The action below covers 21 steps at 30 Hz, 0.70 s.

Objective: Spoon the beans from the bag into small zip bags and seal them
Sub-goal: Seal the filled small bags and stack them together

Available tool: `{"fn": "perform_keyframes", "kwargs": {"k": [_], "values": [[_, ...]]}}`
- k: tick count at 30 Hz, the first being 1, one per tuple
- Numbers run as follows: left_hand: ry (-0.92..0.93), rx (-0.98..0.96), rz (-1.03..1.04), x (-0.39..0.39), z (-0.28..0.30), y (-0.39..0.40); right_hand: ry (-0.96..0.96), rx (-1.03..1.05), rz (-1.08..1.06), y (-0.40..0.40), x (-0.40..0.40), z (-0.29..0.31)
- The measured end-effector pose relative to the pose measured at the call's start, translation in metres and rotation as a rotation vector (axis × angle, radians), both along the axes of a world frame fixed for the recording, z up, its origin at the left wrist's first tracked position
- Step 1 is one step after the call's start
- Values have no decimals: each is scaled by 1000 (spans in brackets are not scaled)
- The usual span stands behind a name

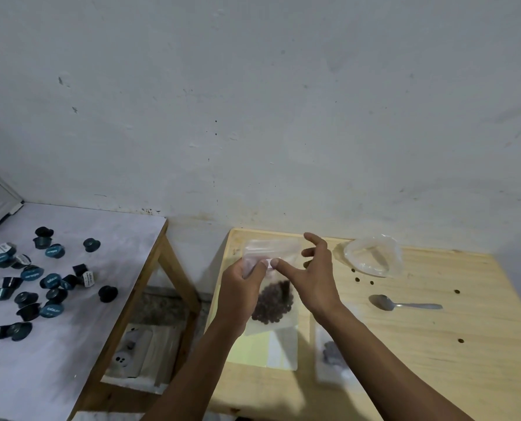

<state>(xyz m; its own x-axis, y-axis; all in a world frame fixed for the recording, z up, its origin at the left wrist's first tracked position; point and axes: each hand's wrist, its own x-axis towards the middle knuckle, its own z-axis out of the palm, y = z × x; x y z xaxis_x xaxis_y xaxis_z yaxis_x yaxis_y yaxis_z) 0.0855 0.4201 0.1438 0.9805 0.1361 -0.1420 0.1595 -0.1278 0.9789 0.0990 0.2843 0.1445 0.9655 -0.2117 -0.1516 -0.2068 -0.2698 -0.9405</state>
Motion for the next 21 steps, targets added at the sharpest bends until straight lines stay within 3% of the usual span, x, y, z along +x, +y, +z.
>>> {"fn": "perform_keyframes", "kwargs": {"k": [4, 11, 18, 21], "values": [[27, 8, 34, 3, -2, 1, 117, 237, 69, -5, 3, -5], [181, -28, 29, 3, -13, 2, 203, 303, 101, -6, -2, -15], [320, -123, 157, 26, -35, 15, 401, 339, 302, -20, -24, -51], [368, -139, 88, 39, -51, 21, 393, 354, 259, -21, -27, -68]]}}
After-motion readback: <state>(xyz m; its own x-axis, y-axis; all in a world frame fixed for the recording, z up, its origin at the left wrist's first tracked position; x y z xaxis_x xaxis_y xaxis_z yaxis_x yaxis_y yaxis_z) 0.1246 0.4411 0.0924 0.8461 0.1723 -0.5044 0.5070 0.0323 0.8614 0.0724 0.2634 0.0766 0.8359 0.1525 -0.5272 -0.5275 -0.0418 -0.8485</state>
